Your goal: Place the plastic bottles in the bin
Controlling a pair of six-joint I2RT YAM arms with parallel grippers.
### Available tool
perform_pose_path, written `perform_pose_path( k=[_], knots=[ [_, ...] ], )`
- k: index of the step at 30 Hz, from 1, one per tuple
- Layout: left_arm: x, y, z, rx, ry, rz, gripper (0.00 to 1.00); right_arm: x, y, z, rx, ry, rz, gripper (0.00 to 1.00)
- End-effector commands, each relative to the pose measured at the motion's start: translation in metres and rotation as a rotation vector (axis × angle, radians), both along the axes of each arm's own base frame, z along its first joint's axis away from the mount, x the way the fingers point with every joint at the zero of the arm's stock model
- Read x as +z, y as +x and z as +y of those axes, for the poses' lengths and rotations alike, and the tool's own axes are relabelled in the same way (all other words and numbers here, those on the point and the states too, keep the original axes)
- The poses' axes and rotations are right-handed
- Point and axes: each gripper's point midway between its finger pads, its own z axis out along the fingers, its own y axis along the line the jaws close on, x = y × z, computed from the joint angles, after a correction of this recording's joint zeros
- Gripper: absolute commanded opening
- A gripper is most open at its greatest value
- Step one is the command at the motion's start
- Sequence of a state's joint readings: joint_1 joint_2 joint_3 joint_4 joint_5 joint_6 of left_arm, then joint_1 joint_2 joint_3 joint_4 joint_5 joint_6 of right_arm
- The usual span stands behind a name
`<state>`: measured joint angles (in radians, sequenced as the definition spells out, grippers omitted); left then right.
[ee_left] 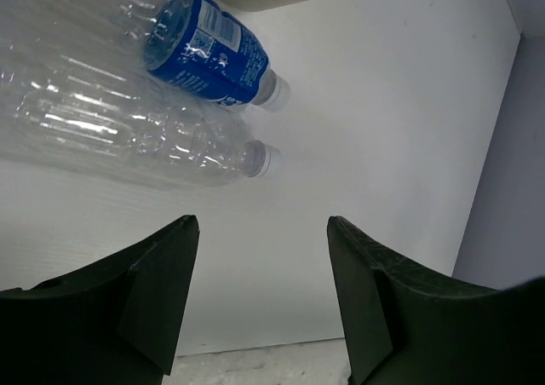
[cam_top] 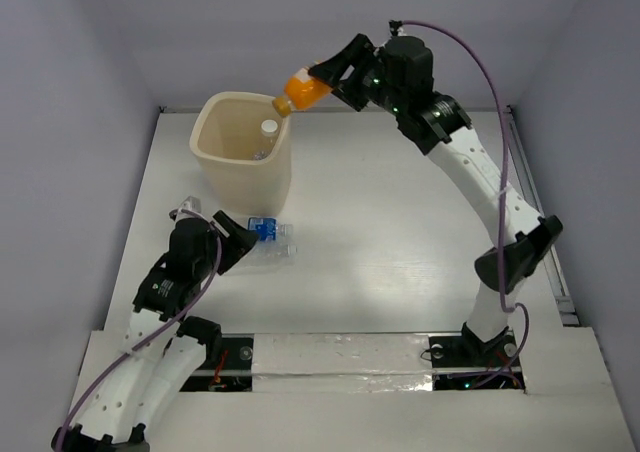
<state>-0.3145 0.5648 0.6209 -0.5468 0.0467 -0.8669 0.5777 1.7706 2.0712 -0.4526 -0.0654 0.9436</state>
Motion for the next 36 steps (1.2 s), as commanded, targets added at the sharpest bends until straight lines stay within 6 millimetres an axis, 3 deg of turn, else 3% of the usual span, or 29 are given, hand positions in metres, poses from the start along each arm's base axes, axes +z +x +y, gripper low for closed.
perform_pose_path(
  k=[1, 2, 5, 9, 13, 14, 15, 16, 17, 18, 19, 22, 29, 30, 32, 33, 34, 36],
  knots=[
    [-0.012, -0.014, 0.008, 0.093, -0.039, 0.093, 0.58, 0.004, 0.008, 0.029, -0.004, 0.013, 0.015, 0.45],
    [-0.012, -0.016, 0.007, 0.118, -0.067, 0.107, 0.59, 0.007, 0.010, 0.046, 0.013, 0.022, 0.004, 0.45],
    [-0.009, -0.023, -0.001, 0.104, -0.137, 0.110, 0.60, 0.000, 0.017, 0.060, -0.013, -0.010, 0.006, 0.44],
    [-0.027, -0.033, -0.009, 0.119, -0.225, 0.179, 0.66, -0.017, 0.027, 0.076, -0.061, -0.050, -0.001, 0.44],
    [-0.032, -0.036, -0.010, 0.136, -0.257, 0.183, 0.85, -0.027, 0.029, 0.083, -0.115, -0.121, -0.034, 0.47],
    [-0.031, -0.036, -0.008, 0.147, -0.251, 0.181, 0.98, -0.028, 0.030, 0.081, -0.117, -0.150, -0.055, 0.48],
    [-0.031, -0.035, -0.006, 0.153, -0.242, 0.181, 0.99, -0.029, 0.025, 0.086, -0.111, -0.172, -0.068, 0.50],
    [-0.032, -0.034, -0.004, 0.161, -0.227, 0.183, 0.99, -0.031, 0.022, 0.088, -0.129, -0.201, -0.078, 0.55],
    [-0.037, -0.032, -0.001, 0.179, -0.210, 0.200, 0.99, -0.031, 0.020, 0.088, -0.133, -0.237, -0.103, 0.67],
    [-0.041, -0.032, 0.000, 0.186, -0.200, 0.214, 0.99, -0.032, 0.020, 0.087, -0.130, -0.251, -0.110, 0.68],
    [-0.044, -0.029, -0.001, 0.192, -0.201, 0.229, 0.99, -0.033, 0.017, 0.088, -0.134, -0.269, -0.118, 0.79],
    [-0.053, -0.027, -0.003, 0.210, -0.211, 0.253, 0.99, -0.029, 0.015, 0.087, -0.135, -0.303, -0.153, 0.99],
    [-0.071, -0.021, 0.005, 0.310, -0.226, 0.276, 0.99, -0.014, 0.002, 0.078, -0.106, -0.321, -0.188, 1.00],
    [-0.077, -0.022, 0.005, 0.323, -0.233, 0.290, 0.99, -0.009, -0.003, 0.074, -0.104, -0.318, -0.195, 0.98],
    [-0.081, -0.018, 0.003, 0.343, -0.252, 0.299, 0.99, -0.001, -0.019, 0.058, -0.098, -0.313, -0.214, 0.76],
    [-0.085, -0.016, 0.007, 0.369, -0.245, 0.298, 0.99, 0.001, -0.025, 0.050, -0.096, -0.318, -0.228, 0.54],
    [-0.087, -0.013, 0.011, 0.409, -0.253, 0.303, 0.99, 0.004, -0.043, 0.038, -0.088, -0.313, -0.240, 0.24],
    [-0.088, -0.007, 0.017, 0.450, -0.240, 0.287, 0.99, 0.002, -0.058, 0.022, -0.078, -0.326, -0.255, 0.18]
  ],
)
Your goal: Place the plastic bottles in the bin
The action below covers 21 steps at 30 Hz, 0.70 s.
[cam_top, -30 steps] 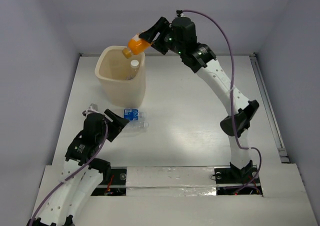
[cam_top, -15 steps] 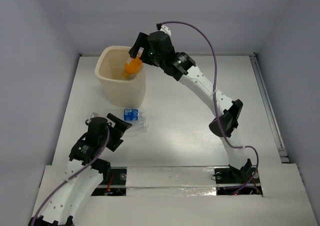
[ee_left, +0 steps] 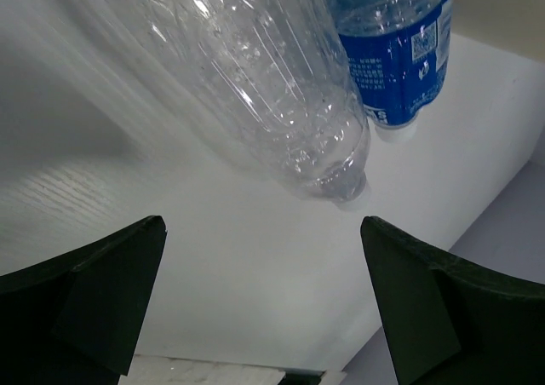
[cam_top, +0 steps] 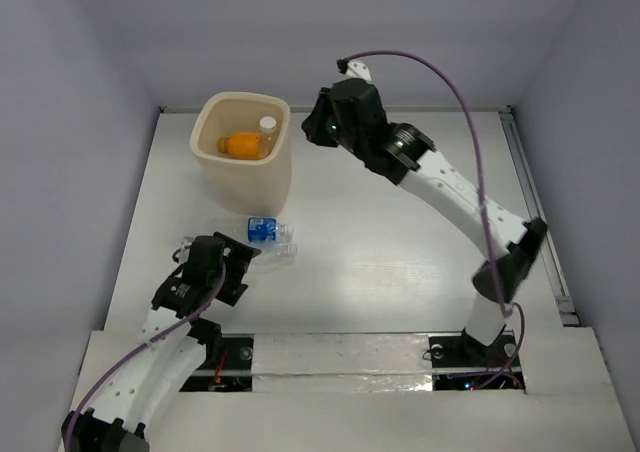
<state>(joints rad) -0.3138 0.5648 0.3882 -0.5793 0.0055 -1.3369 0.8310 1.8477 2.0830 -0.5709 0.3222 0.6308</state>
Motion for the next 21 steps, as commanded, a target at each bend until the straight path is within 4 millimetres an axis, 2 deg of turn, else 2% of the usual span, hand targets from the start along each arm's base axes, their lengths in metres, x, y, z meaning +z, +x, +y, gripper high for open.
perform_pose_path(
  k=[1, 2, 3, 4, 5, 6, 7, 8, 9, 10, 13, 16, 21],
  knots=[
    [0.003, 0.020, 0.013, 0.135, 0.004, -0.034, 0.99, 0.047, -0.033, -0.031, 0.031, 0.077, -0.139, 0.18],
    [0.004, 0.023, 0.017, 0.158, 0.019, -0.042, 0.99, 0.067, -0.052, -0.049, 0.043, 0.115, -0.173, 0.19],
    [0.005, 0.025, 0.019, 0.176, 0.026, -0.042, 0.99, 0.062, -0.061, -0.054, 0.060, 0.117, -0.170, 0.21],
    [0.008, 0.027, 0.022, 0.197, 0.033, -0.048, 0.99, 0.061, -0.071, -0.057, 0.087, 0.133, -0.170, 0.28],
    [0.007, 0.030, 0.029, 0.234, 0.054, -0.047, 0.99, 0.047, -0.086, -0.070, 0.102, 0.131, -0.151, 0.33],
    [0.007, 0.030, 0.032, 0.257, 0.062, -0.043, 0.99, 0.042, -0.095, -0.073, 0.119, 0.148, -0.139, 0.39],
    [0.006, 0.032, 0.036, 0.284, 0.068, -0.038, 0.98, 0.038, -0.105, -0.074, 0.155, 0.165, -0.133, 0.52],
    [0.005, 0.032, 0.039, 0.312, 0.069, -0.035, 0.98, 0.014, -0.112, -0.077, 0.169, 0.146, -0.094, 0.58],
    [0.003, 0.032, 0.040, 0.323, 0.066, -0.029, 0.97, 0.020, -0.130, -0.082, 0.203, 0.171, -0.109, 0.62],
    [-0.001, 0.031, 0.041, 0.334, 0.066, -0.019, 0.97, 0.016, -0.139, -0.082, 0.241, 0.175, -0.103, 0.71],
    [-0.011, 0.027, 0.046, 0.385, 0.067, 0.009, 0.97, 0.000, -0.173, -0.083, 0.338, 0.164, -0.073, 0.73],
    [-0.016, 0.029, 0.050, 0.428, 0.063, 0.006, 0.97, -0.009, -0.196, -0.087, 0.398, 0.173, -0.062, 0.73],
    [-0.025, 0.029, 0.055, 0.458, 0.090, 0.029, 0.95, -0.030, -0.215, -0.098, 0.443, 0.136, -0.035, 0.73]
  ],
)
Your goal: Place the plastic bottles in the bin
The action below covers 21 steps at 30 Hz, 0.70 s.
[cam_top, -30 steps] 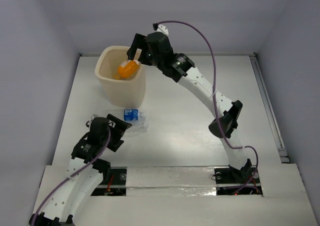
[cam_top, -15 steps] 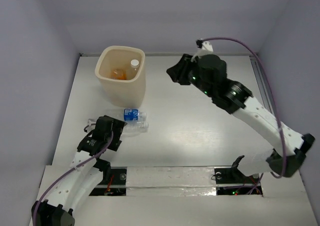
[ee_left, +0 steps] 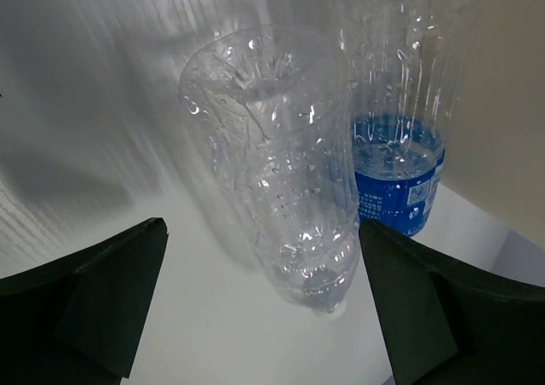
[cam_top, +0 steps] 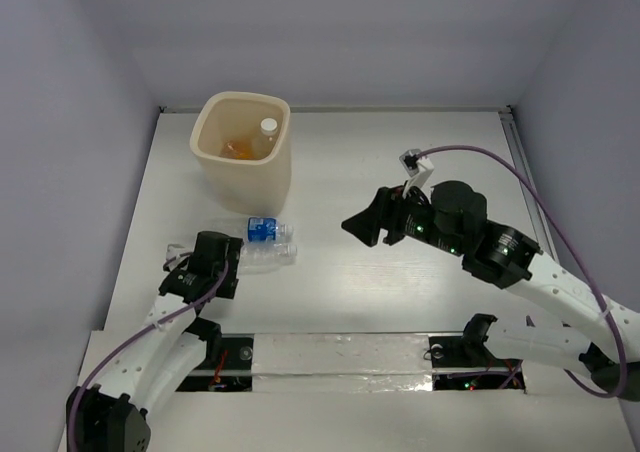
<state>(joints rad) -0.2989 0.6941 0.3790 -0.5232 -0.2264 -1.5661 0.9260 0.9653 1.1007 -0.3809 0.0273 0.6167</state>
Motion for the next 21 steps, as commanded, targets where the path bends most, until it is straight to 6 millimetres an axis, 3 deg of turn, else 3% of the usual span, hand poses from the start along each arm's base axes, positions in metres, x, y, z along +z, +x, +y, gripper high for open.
perform_pose_path(
  k=[1, 10, 12, 16, 19, 21],
  knots=[
    [-0.012, 0.001, 0.019, 0.128, 0.040, 0.017, 0.95, 0.007, -0.018, -0.006, 0.062, 0.017, -0.026, 0.73],
    [-0.028, 0.002, 0.028, 0.133, 0.144, 0.139, 0.88, 0.003, -0.034, -0.025, 0.082, -0.005, -0.028, 0.74],
    [-0.029, 0.002, 0.030, 0.124, 0.168, 0.162, 0.77, -0.002, -0.036, -0.027, 0.084, -0.009, -0.018, 0.74],
    [-0.017, 0.005, 0.028, 0.085, 0.170, 0.129, 0.65, -0.014, -0.040, -0.031, 0.085, -0.028, 0.000, 0.74],
    [0.005, 0.009, 0.021, 0.042, 0.155, 0.058, 0.54, -0.023, -0.040, -0.026, 0.108, -0.044, 0.011, 0.73],
    [0.020, 0.006, 0.019, 0.019, 0.146, 0.027, 0.53, -0.039, -0.038, -0.018, 0.129, -0.073, 0.028, 0.67]
  ],
)
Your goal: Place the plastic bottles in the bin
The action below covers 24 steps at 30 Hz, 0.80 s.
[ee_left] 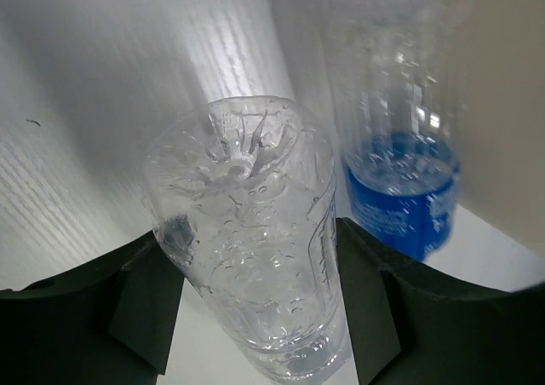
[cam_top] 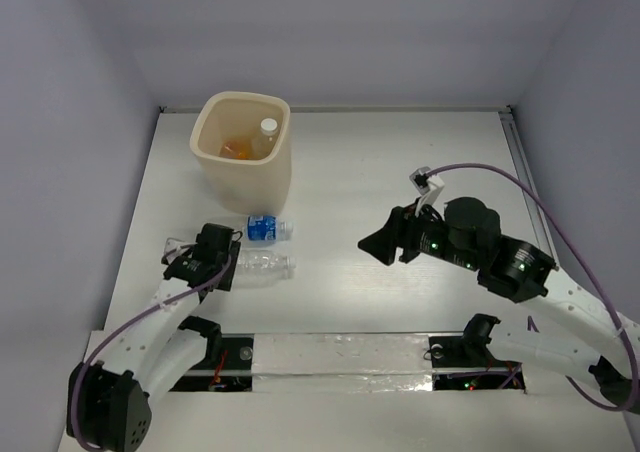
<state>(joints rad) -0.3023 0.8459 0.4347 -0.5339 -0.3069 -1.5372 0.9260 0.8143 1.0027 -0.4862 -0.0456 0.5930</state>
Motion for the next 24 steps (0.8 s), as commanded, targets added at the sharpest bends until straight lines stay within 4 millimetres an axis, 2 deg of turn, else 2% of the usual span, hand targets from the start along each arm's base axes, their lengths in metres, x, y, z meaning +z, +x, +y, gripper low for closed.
perform_pose_path(
  k=[1, 2, 3, 4, 5, 6, 7, 9, 10, 12, 13, 14, 15, 16, 17, 18, 19, 20, 21, 22, 23, 24],
  knots=[
    [0.045, 0.005, 0.004, -0.014, 0.028, -0.088, 0.53, -0.014, 0.001, 0.015, 0.057, -0.021, -0.011, 0.62],
    [0.056, 0.002, 0.000, -0.073, 0.028, -0.113, 0.53, -0.026, 0.004, 0.021, 0.067, -0.045, 0.003, 0.44],
    [0.066, 0.003, -0.003, -0.100, 0.023, -0.136, 0.53, -0.030, 0.007, 0.025, 0.082, -0.056, -0.009, 0.38],
    [0.088, 0.006, -0.008, -0.128, 0.009, -0.186, 0.54, -0.029, 0.010, 0.032, 0.094, -0.044, -0.025, 0.35],
    [0.101, 0.001, -0.011, -0.171, 0.009, -0.215, 0.54, -0.031, 0.008, 0.039, 0.129, -0.041, -0.025, 0.31],
    [0.115, 0.001, -0.011, -0.184, 0.010, -0.247, 0.54, -0.040, 0.012, 0.046, 0.139, -0.059, -0.016, 0.29],
    [0.143, 0.004, -0.013, -0.194, 0.003, -0.314, 0.54, -0.038, 0.016, 0.053, 0.147, -0.047, -0.027, 0.28],
    [0.171, 0.000, -0.013, -0.243, 0.020, -0.372, 0.54, -0.046, 0.022, 0.068, 0.179, -0.065, -0.025, 0.28],
    [0.201, 0.000, -0.014, -0.259, 0.018, -0.436, 0.54, -0.043, 0.026, 0.074, 0.183, -0.048, -0.041, 0.29],
    [0.225, 0.000, -0.018, -0.320, 0.039, -0.479, 0.54, -0.042, 0.029, 0.085, 0.216, -0.035, -0.064, 0.33],
    [0.256, 0.000, -0.019, -0.333, 0.039, -0.547, 0.53, -0.037, 0.033, 0.095, 0.231, -0.007, -0.092, 0.37],
    [0.269, 0.005, -0.021, -0.347, 0.050, -0.566, 0.53, -0.038, 0.035, 0.099, 0.251, 0.006, -0.094, 0.48],
    [0.288, 0.008, -0.020, -0.348, 0.066, -0.602, 0.53, -0.040, 0.036, 0.105, 0.267, 0.012, -0.095, 0.54],
    [0.325, 0.008, -0.017, -0.360, 0.098, -0.680, 0.53, -0.044, 0.048, 0.114, 0.264, 0.014, -0.093, 0.61],
    [0.336, 0.021, -0.020, -0.366, 0.123, -0.680, 0.53, -0.049, 0.056, 0.116, 0.255, 0.003, -0.084, 0.71],
    [0.353, 0.026, -0.015, -0.351, 0.161, -0.705, 0.53, -0.054, 0.060, 0.121, 0.251, -0.008, -0.074, 0.74],
    [0.390, 0.026, -0.010, -0.353, 0.208, -0.771, 0.53, -0.060, 0.069, 0.122, 0.240, -0.024, -0.065, 0.77],
    [0.393, 0.044, -0.013, -0.359, 0.244, -0.741, 0.53, -0.069, 0.079, 0.128, 0.230, -0.046, -0.049, 0.81],
    [0.406, 0.051, -0.008, -0.340, 0.284, -0.751, 0.53, -0.075, 0.083, 0.131, 0.234, -0.066, -0.054, 0.84],
    [0.436, 0.052, -0.004, -0.322, 0.307, -0.806, 0.53, -0.080, 0.087, 0.134, 0.239, -0.085, -0.056, 0.87],
    [0.434, 0.073, -0.003, -0.321, 0.373, -0.762, 0.53, -0.090, 0.097, 0.137, 0.235, -0.126, -0.044, 0.89],
    [0.441, 0.079, -0.002, -0.314, 0.401, -0.763, 0.53, -0.096, 0.101, 0.140, 0.262, -0.169, -0.076, 0.90]
  ],
)
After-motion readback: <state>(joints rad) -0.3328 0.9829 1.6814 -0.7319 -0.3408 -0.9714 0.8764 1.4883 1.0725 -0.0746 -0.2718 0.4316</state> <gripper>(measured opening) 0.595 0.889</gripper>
